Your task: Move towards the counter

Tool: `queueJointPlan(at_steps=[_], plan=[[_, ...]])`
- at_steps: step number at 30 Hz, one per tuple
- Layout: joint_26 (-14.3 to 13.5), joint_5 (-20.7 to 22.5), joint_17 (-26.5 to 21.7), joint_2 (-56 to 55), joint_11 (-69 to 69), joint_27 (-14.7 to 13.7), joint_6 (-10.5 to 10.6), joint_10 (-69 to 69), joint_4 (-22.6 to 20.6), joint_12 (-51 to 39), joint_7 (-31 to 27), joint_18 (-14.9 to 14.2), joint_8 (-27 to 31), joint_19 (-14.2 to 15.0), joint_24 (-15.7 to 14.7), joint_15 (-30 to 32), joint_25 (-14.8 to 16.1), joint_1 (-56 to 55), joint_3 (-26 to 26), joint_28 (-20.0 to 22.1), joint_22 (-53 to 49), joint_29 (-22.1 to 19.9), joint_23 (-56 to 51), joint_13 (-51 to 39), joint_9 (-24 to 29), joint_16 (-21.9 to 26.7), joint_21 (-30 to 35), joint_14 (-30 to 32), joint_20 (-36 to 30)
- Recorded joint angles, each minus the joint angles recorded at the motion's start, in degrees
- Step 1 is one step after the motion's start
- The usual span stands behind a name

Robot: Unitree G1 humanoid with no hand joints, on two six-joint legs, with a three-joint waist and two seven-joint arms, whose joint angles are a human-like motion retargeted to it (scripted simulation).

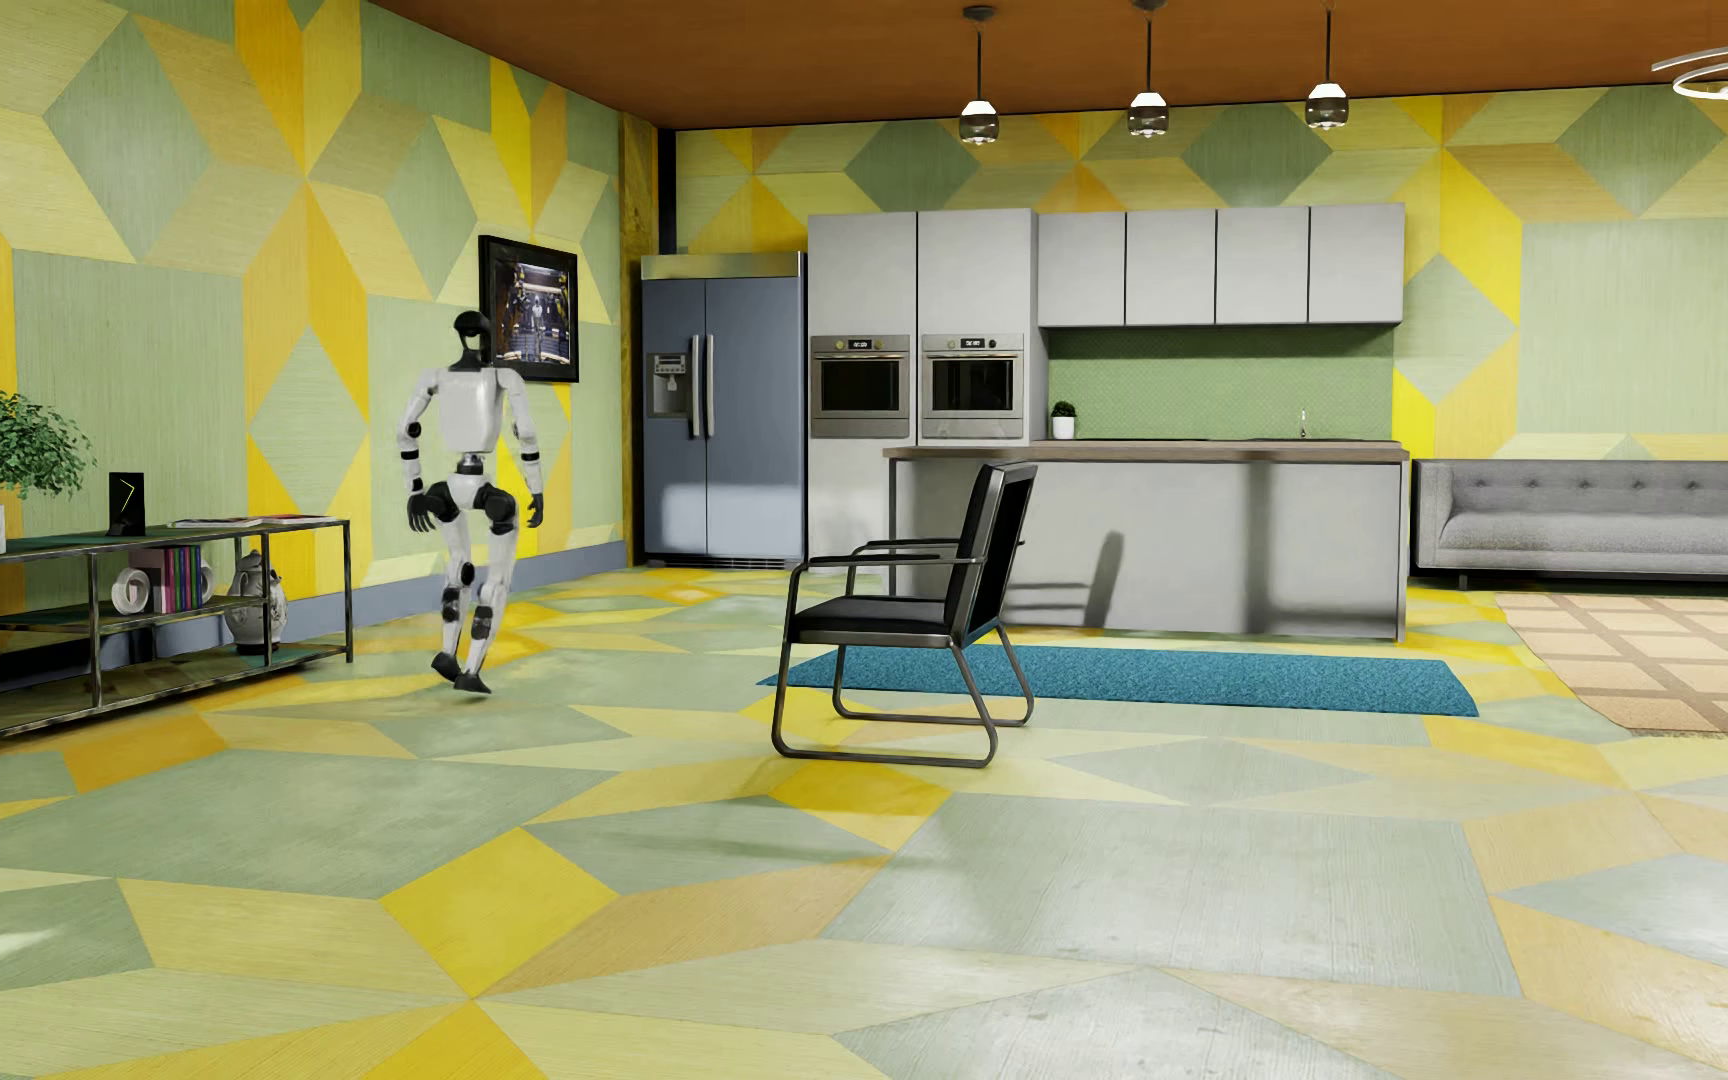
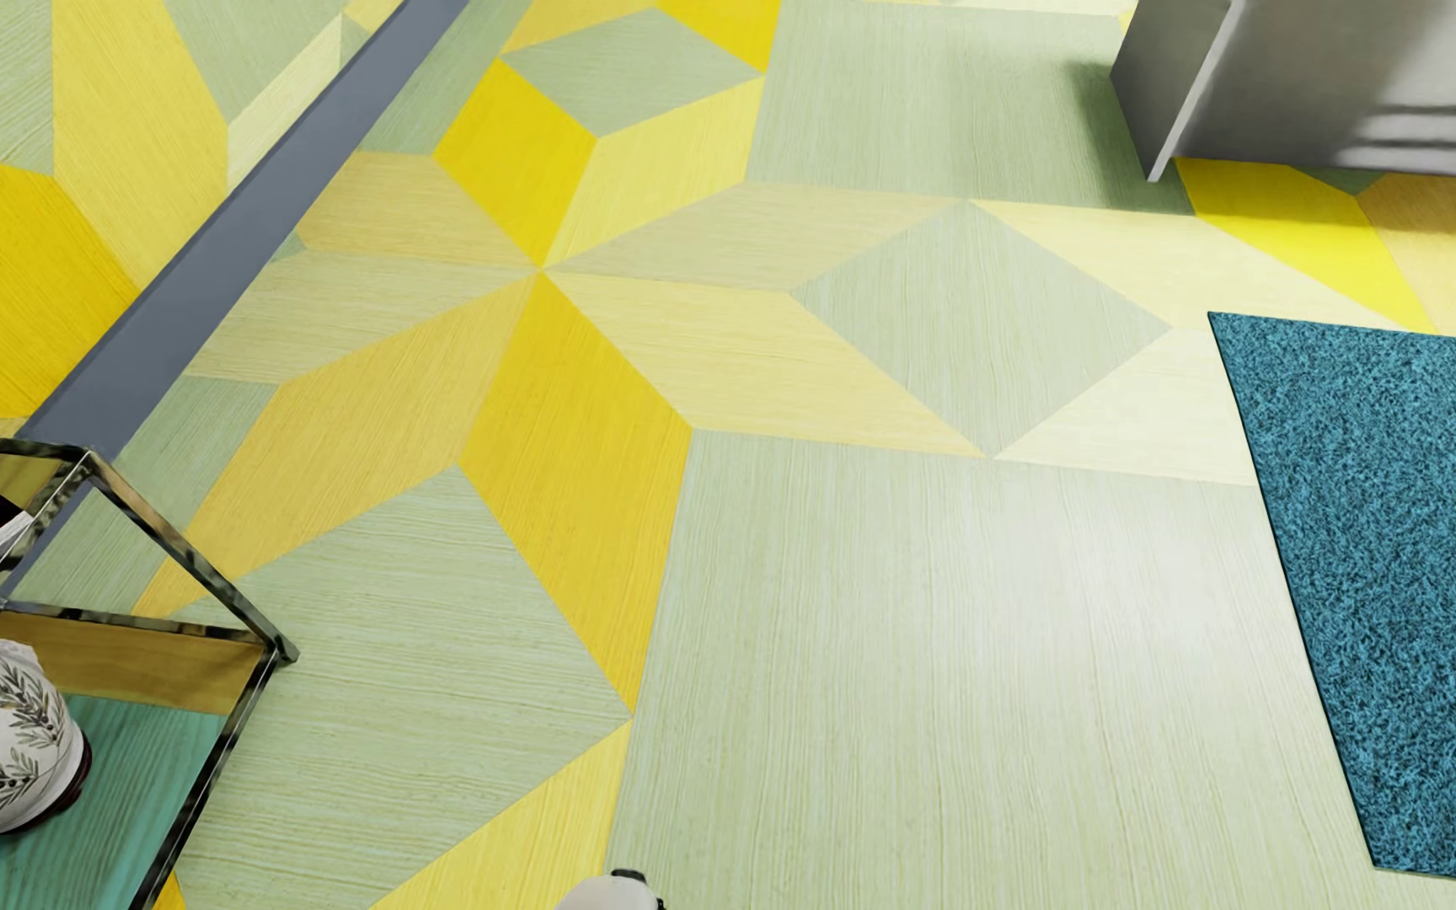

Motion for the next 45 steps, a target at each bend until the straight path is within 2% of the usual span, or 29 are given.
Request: queueJointPlan(at_steps=[3, 4, 5, 6, 7, 8, 9, 11, 13, 15, 17, 18, 19, 20, 21, 22, 24, 25, 27, 31, 32, 34, 35, 36, 37, 38, 39, 42, 45], plan=[[0.00, -1.02, -1.38, 9.35, -2.01, 0.00, -0.58, -13.46, 1.73, 0.99, 0.00, 0.00, 0.00, 0.00, 0.00, -3.44, 0.00, -5.27, 4.52, 0.00, -0.73, 0.00, -3.16, -3.08, -0.98, 0.35, -0.70, -22.11, 0.44], [0.00, -1.47, -1.21, 10.94, -0.81, 0.00, -0.83, -12.08, 2.16, 1.16, 0.00, 0.00, 0.00, 0.00, 0.00, -2.63, 0.00, -6.45, 5.96, 0.00, -0.45, 0.00, -2.81, -3.67, -0.96, 0.25, -1.40, -17.69, 0.74], [0.00, -2.63, -0.87, 12.27, 1.84, 0.00, -1.23, -9.98, 1.31, 1.43, 0.00, 0.00, 0.00, 0.00, 0.00, 0.35, 0.00, -8.50, 7.42, 0.00, 0.05, 0.00, -1.82, -3.16, -1.04, 0.12, -2.33, -7.36, 0.44], [0.00, -4.28, -0.13, 11.15, 6.73, 0.00, -2.38, -5.29, 0.24, 1.30, 0.00, 0.00, 0.00, 0.00, 0.00, 7.01, 0.00, -9.75, 7.52, 0.00, 0.96, 0.00, -0.39, -2.53, -1.68, -0.17, -3.21, 0.93, 0.41], [0.00, -5.72, 0.62, 8.90, 14.62, 0.00, -3.50, -1.70, -2.00, 1.11, 0.00, 0.00, 0.00, 0.00, 0.00, 15.82, 0.00, -8.79, 5.78, 0.00, 2.27, 0.00, 1.77, -1.62, -2.28, -0.35, -3.07, 3.55, -0.24], [0.00, -6.35, 0.63, 4.23, 25.24, 0.00, -3.57, 0.07, -4.30, 0.48, 0.00, 0.00, 0.00, 0.00, 0.00, 22.37, 0.00, -6.28, 3.53, 0.00, 3.05, 0.00, 3.47, -0.53, -2.80, -0.60, -1.99, 2.57, -0.96], [0.00, -7.52, 0.59, -2.16, 36.26, 0.00, -3.78, 0.07, -6.60, -0.15, 0.00, 0.00, 0.00, 0.00, 0.00, 22.32, 0.00, -2.72, 1.41, 0.00, 3.51, 0.00, 3.90, 0.63, -3.17, -1.15, -1.29, -0.06, 0.50], [0.00, -6.90, 0.68, -12.80, 46.47, 0.00, -2.36, -4.70, -7.76, -2.01, 0.00, 0.00, 0.00, 0.00, 0.00, 9.78, 0.00, 9.55, -4.06, 0.00, 2.90, 0.00, 4.87, 2.33, -2.34, -1.23, -0.46, -8.57, 2.83], [0.00, -5.56, 0.41, -22.09, 39.83, 0.00, 0.53, -10.45, -6.21, -4.01, 0.00, 0.00, 0.00, 0.00, 0.00, 5.41, 0.00, 21.07, -11.31, 0.00, -0.98, 0.00, 5.91, 3.93, -2.18, 0.11, -0.50, -17.26, 3.09], [0.00, -5.79, -0.21, -27.83, 23.40, 0.00, 2.12, -15.79, -3.90, -5.85, 0.00, 0.00, 0.00, 0.00, 0.00, 6.94, 0.00, 32.16, -16.57, 0.00, -7.08, 0.00, 5.96, 5.25, -1.54, 1.96, -1.00, -26.35, 4.12], [0.00, -7.09, 0.03, -31.95, 4.02, 0.00, 2.03, -17.93, -2.96, -8.59, 0.00, 0.00, 0.00, 0.00, 0.00, 11.08, 0.00, 39.47, -19.24, 0.00, -10.25, 0.00, 6.38, 6.18, -2.67, 3.08, -1.67, -33.88, 6.74], [0.00, -7.83, 0.07, -33.53, -8.27, 0.00, 1.94, -17.98, -2.46, -9.82, 0.00, 0.00, 0.00, 0.00, 0.00, 18.29, 0.00, 41.95, -20.11, 0.00, -11.34, 0.00, 7.02, 6.44, -3.53, 3.45, -1.30, -35.28, 7.34], [0.00, -8.79, 0.06, -34.76, -12.12, 0.00, 2.04, -17.43, -1.30, -10.71, 0.00, 0.00, 0.00, 0.00, 0.00, 21.52, 0.00, 44.52, -21.40, 0.00, -11.48, 0.00, 7.72, 6.73, -3.84, 3.41, -1.20, -34.74, 8.02], [0.00, -8.90, 0.22, -36.10, 0.98, 0.00, 2.45, -15.85, 0.81, -10.56, 0.00, 0.00, 0.00, 0.00, 0.00, 12.38, 0.00, 46.94, -22.79, 0.00, -11.90, 0.00, 8.53, 7.04, -3.70, 3.06, -1.15, -32.02, 9.74], [0.00, -8.29, 0.57, -37.56, 7.29, 0.00, 2.96, -12.40, 2.89, -9.44, 0.00, 0.00, 0.00, 0.00, 0.00, 10.42, 0.00, 48.05, -23.57, 0.00, -11.79, 0.00, 9.95, 7.32, -4.24, 2.43, -0.72, -26.59, 10.88], [0.00, -6.69, 0.82, -38.48, 13.42, 0.00, 4.01, -5.97, 4.78, -8.05, 0.00, 0.00, 0.00, 0.00, 0.00, 12.53, 0.00, 47.03, -23.53, 0.00, -9.50, 0.00, 12.02, 7.56, -5.19, 1.14, -0.28, -17.31, 10.87], [0.00, -1.25, 1.28, -33.67, 19.55, 0.00, 5.41, 16.85, 6.63, -5.74, 0.00, 0.00, 0.00, 0.00, 0.00, 8.78, 0.00, 38.76, -21.38, 0.00, -4.18, 0.00, 13.94, 6.99, -4.26, -0.66, -1.08, -0.34, 10.98], [0.00, 1.81, 1.48, -28.65, 18.10, 0.00, 5.67, 29.03, 6.68, -5.26, 0.00, 0.00, 0.00, 0.00, 0.00, 6.39, 0.00, 32.32, -19.53, 0.00, -2.54, 0.00, 12.43, 6.91, -3.20, -0.90, -1.95, -1.06, 9.05], [0.00, 2.54, 1.38, -17.32, 12.31, 0.00, 3.37, 37.48, 2.68, -3.76, 0.00, 0.00, 0.00, 0.00, 0.00, 5.06, 0.00, 20.19, -12.90, 0.00, -0.50, 0.00, 8.58, 5.75, -2.18, -2.07, -1.98, -8.12, 7.60], [0.00, 0.64, 0.00, 3.43, 0.05, 0.00, 0.04, 1.33, -0.51, 1.48, 0.00, 0.00, 0.00, 0.00, 0.00, 2.59, 0.00, 4.03, -1.38, 0.00, 1.91, 0.00, -1.78, 3.31, -2.00, -2.04, -4.35, -0.92, 4.27], [0.00, 0.81, -0.59, 6.47, -1.04, 0.00, 0.46, -8.30, 0.53, 2.12, 0.00, 0.00, 0.00, 0.00, 0.00, 0.83, 0.00, 1.23, 0.21, 0.00, 1.91, 0.00, -3.36, 1.76, -2.56, -2.03, -5.17, -8.01, 4.03], [0.00, -0.28, -1.25, 10.90, 0.12, 0.00, 0.74, -14.97, 3.06, 3.18, 0.00, 0.00, 0.00, 0.00, 0.00, -1.04, 0.00, -2.67, 3.33, 0.00, 1.76, 0.00, -4.68, -0.85, -3.27, -1.64, -7.14, -29.63, 2.80], [0.00, -1.65, -1.09, 13.22, 1.49, 0.00, 0.23, -14.55, 3.61, 3.83, 0.00, 0.00, 0.00, 0.00, 0.00, 0.82, 0.00, -4.01, 4.87, 0.00, 1.63, 0.00, -4.16, -1.43, -3.07, -1.29, -8.19, -27.82, 2.30], [0.00, -3.50, -0.69, 14.91, 4.15, 0.00, -0.64, -12.31, 2.90, 4.32, 0.00, 0.00, 0.00, 0.00, 0.00, 5.66, 0.00, -5.54, 5.73, 0.00, 2.01, 0.00, -3.08, -1.19, -3.15, -1.15, -9.22, -17.43, 2.11], [0.00, -5.82, -0.18, 14.00, 9.90, 0.00, -2.17, -7.80, 0.75, 4.58, 0.00, 0.00, 0.00, 0.00, 0.00, 13.76, 0.00, -7.01, 5.40, 0.00, 2.70, 0.00, -1.76, -0.20, -3.96, -1.21, -9.76, -5.99, 1.98], [0.00, -7.60, 0.24, 10.44, 19.15, 0.00, -3.96, -3.43, -1.88, 4.37, 0.00, 0.00, 0.00, 0.00, 0.00, 22.84, 0.00, -6.94, 4.17, 0.00, 3.94, 0.00, 0.73, 0.78, -4.49, -1.13, -8.65, 0.15, 2.36], [0.00, -8.37, 0.25, 4.52, 30.80, 0.00, -5.18, -0.54, -4.27, 3.49, 0.00, 0.00, 0.00, 0.00, 0.00, 27.15, 0.00, -5.09, 2.48, 0.00, 5.07, 0.00, 3.04, 1.78, -4.63, -0.82, -6.61, 0.39, 3.52], [0.00, -6.21, -0.27, -14.49, 51.25, 0.00, -5.43, -6.14, -7.82, -0.81, 0.00, 0.00, 0.00, 0.00, 0.00, 9.79, 0.00, 11.42, -6.46, 0.00, 3.97, 0.00, 4.13, 5.05, -2.92, -0.26, -2.73, -9.64, 7.07], [0.00, -3.28, -1.48, -27.02, 33.99, 0.00, -2.98, -16.41, -5.08, -3.09, 0.00, 0.00, 0.00, 0.00, 0.00, 7.85, 0.00, 30.86, -17.02, 0.00, -5.57, 0.00, 7.61, 9.56, -2.28, 2.03, -1.93, -24.29, 10.19]])
